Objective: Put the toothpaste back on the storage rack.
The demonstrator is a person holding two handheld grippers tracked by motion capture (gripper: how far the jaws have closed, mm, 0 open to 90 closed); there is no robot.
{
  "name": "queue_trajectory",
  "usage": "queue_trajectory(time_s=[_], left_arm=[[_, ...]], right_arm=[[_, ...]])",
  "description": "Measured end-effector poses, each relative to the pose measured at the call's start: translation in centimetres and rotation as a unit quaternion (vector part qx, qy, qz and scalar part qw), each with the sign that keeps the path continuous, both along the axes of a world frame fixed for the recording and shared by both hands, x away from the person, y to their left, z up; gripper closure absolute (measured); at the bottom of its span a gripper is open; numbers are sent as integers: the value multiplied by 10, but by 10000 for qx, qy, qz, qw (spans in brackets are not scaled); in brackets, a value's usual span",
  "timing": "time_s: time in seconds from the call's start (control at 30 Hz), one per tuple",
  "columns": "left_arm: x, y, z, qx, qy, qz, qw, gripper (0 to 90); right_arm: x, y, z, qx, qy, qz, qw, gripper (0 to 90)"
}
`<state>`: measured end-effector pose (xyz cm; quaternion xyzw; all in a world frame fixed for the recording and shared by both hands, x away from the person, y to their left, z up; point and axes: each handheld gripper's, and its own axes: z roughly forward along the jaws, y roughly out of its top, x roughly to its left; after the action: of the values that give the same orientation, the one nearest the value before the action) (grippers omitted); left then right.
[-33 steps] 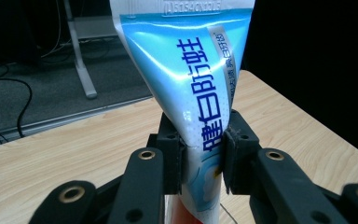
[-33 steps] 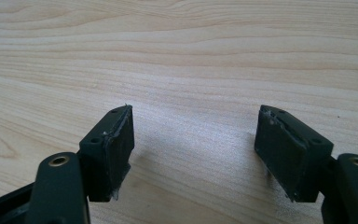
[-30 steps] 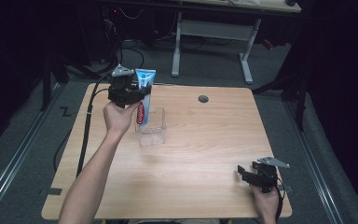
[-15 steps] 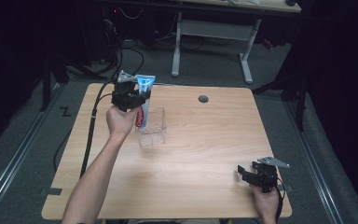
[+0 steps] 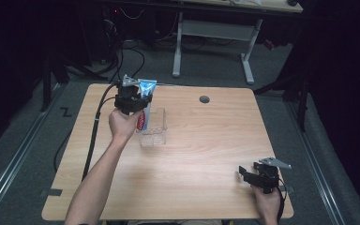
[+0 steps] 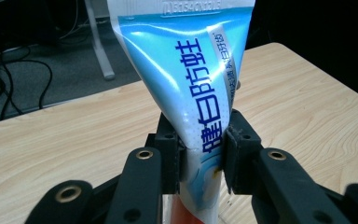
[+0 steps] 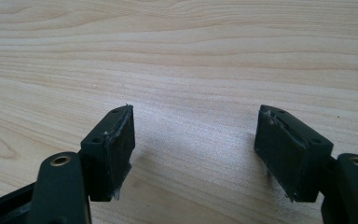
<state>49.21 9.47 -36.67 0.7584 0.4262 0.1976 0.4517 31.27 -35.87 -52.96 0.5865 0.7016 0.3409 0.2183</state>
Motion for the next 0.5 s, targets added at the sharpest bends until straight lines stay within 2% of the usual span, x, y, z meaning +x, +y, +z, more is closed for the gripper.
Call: queue_trajectory(time_s=[0.5], left_arm=[[2,3,-20,-64,262,140,9995,698]], right_arm=[[0,0,0,-15,-1,1,10000,292]])
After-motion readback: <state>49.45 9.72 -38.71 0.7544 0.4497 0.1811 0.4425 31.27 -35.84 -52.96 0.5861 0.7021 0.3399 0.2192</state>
